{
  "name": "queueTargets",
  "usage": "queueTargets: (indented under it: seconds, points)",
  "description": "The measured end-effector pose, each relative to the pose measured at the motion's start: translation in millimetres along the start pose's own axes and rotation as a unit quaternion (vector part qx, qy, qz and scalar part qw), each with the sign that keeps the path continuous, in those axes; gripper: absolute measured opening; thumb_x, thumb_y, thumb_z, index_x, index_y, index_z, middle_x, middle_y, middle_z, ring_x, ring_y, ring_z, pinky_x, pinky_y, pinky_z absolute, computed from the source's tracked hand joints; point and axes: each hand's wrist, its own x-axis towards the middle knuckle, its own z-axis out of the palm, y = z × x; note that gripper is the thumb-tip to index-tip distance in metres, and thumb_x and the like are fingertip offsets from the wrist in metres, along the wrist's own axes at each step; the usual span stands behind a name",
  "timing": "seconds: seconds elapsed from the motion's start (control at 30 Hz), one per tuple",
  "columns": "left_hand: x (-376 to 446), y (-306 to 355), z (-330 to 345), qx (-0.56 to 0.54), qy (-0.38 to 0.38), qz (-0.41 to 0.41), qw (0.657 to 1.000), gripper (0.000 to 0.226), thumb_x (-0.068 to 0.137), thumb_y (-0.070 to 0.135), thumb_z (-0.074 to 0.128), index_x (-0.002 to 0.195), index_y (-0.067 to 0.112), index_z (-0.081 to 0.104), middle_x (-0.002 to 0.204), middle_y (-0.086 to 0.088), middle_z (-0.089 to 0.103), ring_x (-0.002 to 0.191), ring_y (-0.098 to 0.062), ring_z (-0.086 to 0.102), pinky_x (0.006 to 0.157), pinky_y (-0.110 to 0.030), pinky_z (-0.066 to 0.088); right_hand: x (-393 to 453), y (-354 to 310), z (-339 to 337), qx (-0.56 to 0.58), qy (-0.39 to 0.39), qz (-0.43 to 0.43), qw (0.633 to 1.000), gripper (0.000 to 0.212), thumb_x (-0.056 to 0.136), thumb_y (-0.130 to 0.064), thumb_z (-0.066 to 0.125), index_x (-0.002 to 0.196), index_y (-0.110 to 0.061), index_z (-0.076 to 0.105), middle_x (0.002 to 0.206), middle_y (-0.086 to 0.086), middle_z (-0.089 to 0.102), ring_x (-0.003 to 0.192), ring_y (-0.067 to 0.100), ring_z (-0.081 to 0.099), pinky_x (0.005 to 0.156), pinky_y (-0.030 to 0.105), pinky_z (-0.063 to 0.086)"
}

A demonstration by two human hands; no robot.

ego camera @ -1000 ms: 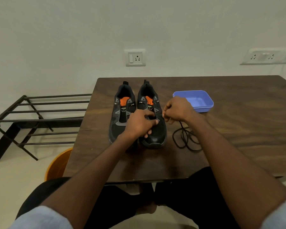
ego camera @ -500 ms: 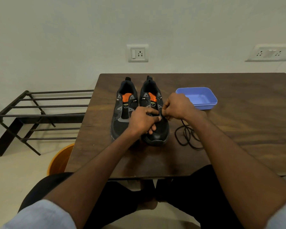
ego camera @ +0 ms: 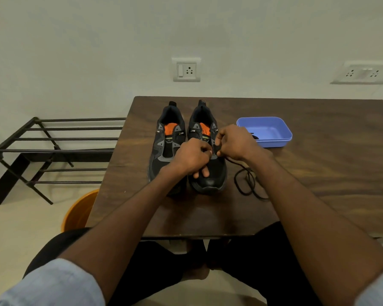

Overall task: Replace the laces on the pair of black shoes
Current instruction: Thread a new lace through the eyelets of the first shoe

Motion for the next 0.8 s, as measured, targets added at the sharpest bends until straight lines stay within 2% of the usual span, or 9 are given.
queueTargets:
  seconds: [0.1, 0.17, 0.3, 0.4, 0.53, 0.6, 0.67, 0.73, 0.8]
  points:
    - [3.0, 4.1, -4.2, 0.006, -0.004, -0.013, 1.0, 0.014, 0.106, 0.021, 0.054, 0.11, 0.015, 0.066, 0.056, 0.0, 0.069, 0.038, -0.009, 0.055, 0.039, -0.02, 0.044, -0.8, -1.1, -2.2, -0.019, -0.024, -0.058, 0.998, 0.06, 0.084, -0.001, 0.074, 0.132, -0.032, 0.056, 0.097, -0.004, 0.06, 0.093, 0.021, 0.064, 0.077, 0.037, 0.055]
    - [3.5, 5.9, -3.9, 0.029, 0.016, -0.014, 0.999, 0.014, 0.105, 0.021, 0.055, 0.105, 0.013, 0.067, 0.058, -0.002, 0.07, 0.041, -0.012, 0.061, 0.042, -0.023, 0.049, -2.5, -1.8, -4.5, -0.033, -0.056, -0.086, 0.994, 0.076, 0.089, 0.002, 0.067, 0.15, -0.038, 0.044, 0.09, -0.007, 0.054, 0.092, 0.021, 0.063, 0.08, 0.039, 0.056]
    - [-2.9, 6.2, 0.1, 0.09, 0.071, 0.018, 0.993, 0.014, 0.104, 0.019, 0.056, 0.095, 0.014, 0.066, 0.061, -0.004, 0.071, 0.045, -0.013, 0.067, 0.048, -0.029, 0.058, -2.6, -1.2, -7.3, -0.057, -0.096, -0.088, 0.99, 0.057, 0.087, -0.003, 0.075, 0.134, -0.029, 0.056, 0.088, -0.012, 0.055, 0.092, 0.018, 0.06, 0.08, 0.036, 0.051]
    - [-8.8, 5.1, 2.8, 0.118, 0.101, 0.041, 0.987, 0.013, 0.105, 0.019, 0.056, 0.097, 0.015, 0.066, 0.064, -0.003, 0.07, 0.042, -0.008, 0.065, 0.046, -0.025, 0.057, -5.0, -1.9, -8.3, -0.042, -0.092, -0.098, 0.99, 0.035, 0.091, 0.004, 0.059, 0.112, -0.024, 0.061, 0.088, -0.003, 0.059, 0.092, 0.023, 0.064, 0.081, 0.039, 0.056]
    - [-13.5, 4.1, -3.5, 0.099, 0.132, 0.043, 0.985, 0.019, 0.107, 0.022, 0.051, 0.097, 0.015, 0.065, 0.065, -0.004, 0.069, 0.041, -0.008, 0.062, 0.046, -0.026, 0.058, -2.9, -0.3, -11.5, -0.074, -0.071, -0.115, 0.988, 0.028, 0.09, 0.006, 0.056, 0.097, -0.02, 0.065, 0.083, -0.005, 0.056, 0.084, 0.02, 0.057, 0.071, 0.032, 0.048]
    - [-16.1, 4.3, -16.0, 0.064, 0.173, 0.059, 0.981, 0.02, 0.107, 0.022, 0.052, 0.097, 0.014, 0.067, 0.062, -0.005, 0.069, 0.04, -0.01, 0.062, 0.047, -0.031, 0.059, -1.6, 1.6, -11.7, -0.079, -0.067, -0.111, 0.988, 0.028, 0.088, 0.007, 0.055, 0.09, -0.019, 0.065, 0.083, -0.004, 0.058, 0.084, 0.02, 0.058, 0.068, 0.03, 0.047]
    - [-18.5, 5.2, -32.6, 0.028, 0.226, 0.072, 0.971, 0.018, 0.107, 0.024, 0.054, 0.1, 0.018, 0.069, 0.059, -0.004, 0.067, 0.04, -0.013, 0.062, 0.043, -0.028, 0.056, -2.1, 2.6, -12.7, -0.07, -0.064, -0.098, 0.991, 0.03, 0.088, 0.007, 0.055, 0.082, -0.021, 0.063, 0.083, -0.005, 0.061, 0.084, 0.019, 0.058, 0.064, 0.025, 0.041]
    - [-20.0, 4.7, -48.0, 0.003, 0.265, 0.073, 0.962, 0.014, 0.106, 0.026, 0.056, 0.102, 0.022, 0.069, 0.057, -0.003, 0.067, 0.04, -0.014, 0.061, 0.041, -0.023, 0.05, -3.0, -1.5, -13.5, -0.061, -0.059, -0.089, 0.992, 0.029, 0.089, 0.004, 0.056, 0.086, -0.021, 0.07, 0.082, -0.007, 0.06, 0.081, 0.016, 0.057, 0.063, 0.024, 0.041]
    - [-20.5, 3.1, -52.4, 0.017, 0.263, 0.083, 0.961, 0.013, 0.105, 0.026, 0.059, 0.104, 0.023, 0.072, 0.06, 0.002, 0.067, 0.045, -0.011, 0.064, 0.046, -0.023, 0.054, -3.0, -10.9, -11.3, -0.048, -0.034, -0.101, 0.993, 0.028, 0.09, 0.001, 0.058, 0.099, -0.018, 0.077, 0.085, -0.006, 0.062, 0.081, 0.015, 0.058, 0.069, 0.027, 0.046]
